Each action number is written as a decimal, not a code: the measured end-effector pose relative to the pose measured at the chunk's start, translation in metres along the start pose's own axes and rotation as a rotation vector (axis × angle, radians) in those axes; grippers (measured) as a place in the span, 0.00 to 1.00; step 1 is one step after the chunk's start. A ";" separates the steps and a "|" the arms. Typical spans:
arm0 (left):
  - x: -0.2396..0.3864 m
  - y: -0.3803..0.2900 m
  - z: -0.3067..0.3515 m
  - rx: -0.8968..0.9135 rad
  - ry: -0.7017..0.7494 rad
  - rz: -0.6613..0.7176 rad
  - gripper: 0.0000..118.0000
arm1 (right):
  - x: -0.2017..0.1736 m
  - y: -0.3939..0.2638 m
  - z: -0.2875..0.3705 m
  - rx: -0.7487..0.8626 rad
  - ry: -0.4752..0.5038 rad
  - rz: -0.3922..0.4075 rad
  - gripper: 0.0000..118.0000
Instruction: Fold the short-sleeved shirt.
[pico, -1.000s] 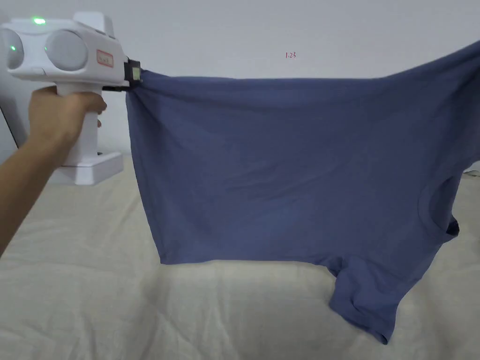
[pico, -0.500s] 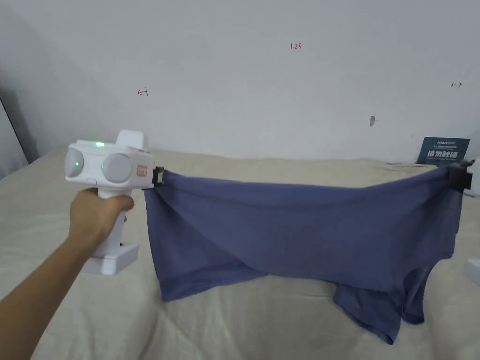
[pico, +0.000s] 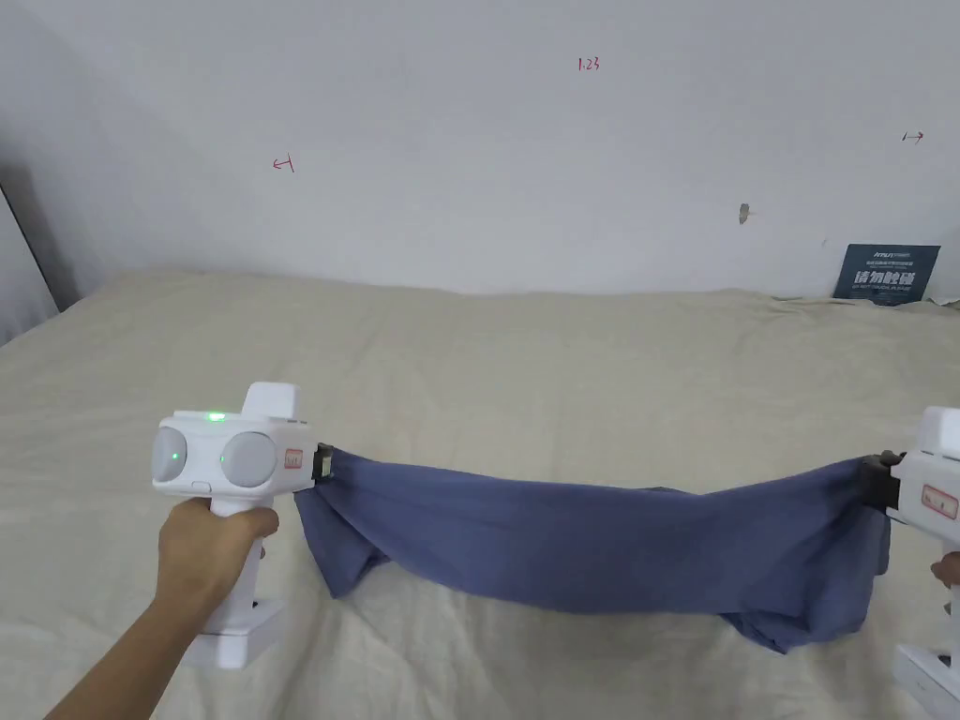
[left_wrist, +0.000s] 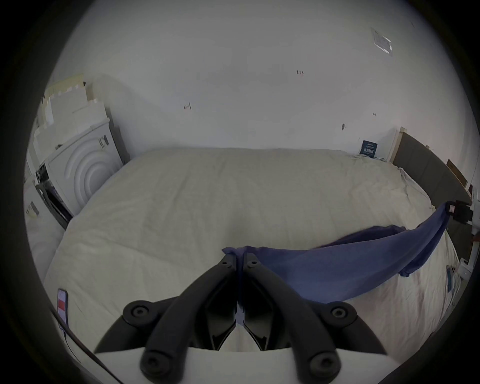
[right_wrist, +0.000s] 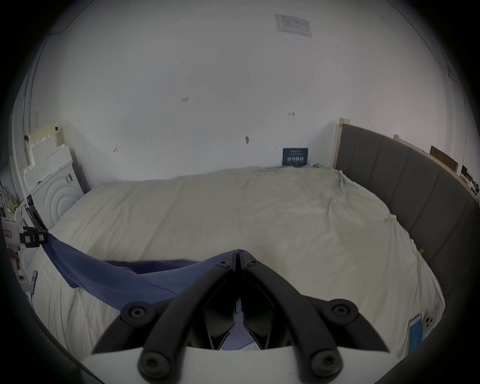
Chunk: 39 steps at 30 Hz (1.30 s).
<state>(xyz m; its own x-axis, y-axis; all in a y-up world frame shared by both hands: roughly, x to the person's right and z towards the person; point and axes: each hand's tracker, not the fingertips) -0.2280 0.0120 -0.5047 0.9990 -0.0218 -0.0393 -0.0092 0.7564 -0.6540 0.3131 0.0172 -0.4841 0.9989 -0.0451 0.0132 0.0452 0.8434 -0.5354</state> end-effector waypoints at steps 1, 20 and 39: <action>-0.006 -0.007 -0.004 0.004 -0.004 0.003 0.00 | 0.000 -0.006 0.004 0.000 0.004 0.002 0.00; -0.032 -0.189 0.089 -0.104 -0.042 0.030 0.00 | 0.008 -0.159 0.146 -0.007 0.030 -0.018 0.00; -0.044 -0.282 0.143 -0.215 -0.027 0.013 0.00 | 0.013 -0.265 0.242 -0.155 0.014 -0.095 0.00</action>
<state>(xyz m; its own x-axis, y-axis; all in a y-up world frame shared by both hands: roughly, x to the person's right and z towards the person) -0.2634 -0.1068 -0.2099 0.9995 0.0065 -0.0302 -0.0281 0.5998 -0.7996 0.3174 -0.0777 -0.1373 0.9900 -0.1286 0.0585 0.1352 0.7422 -0.6564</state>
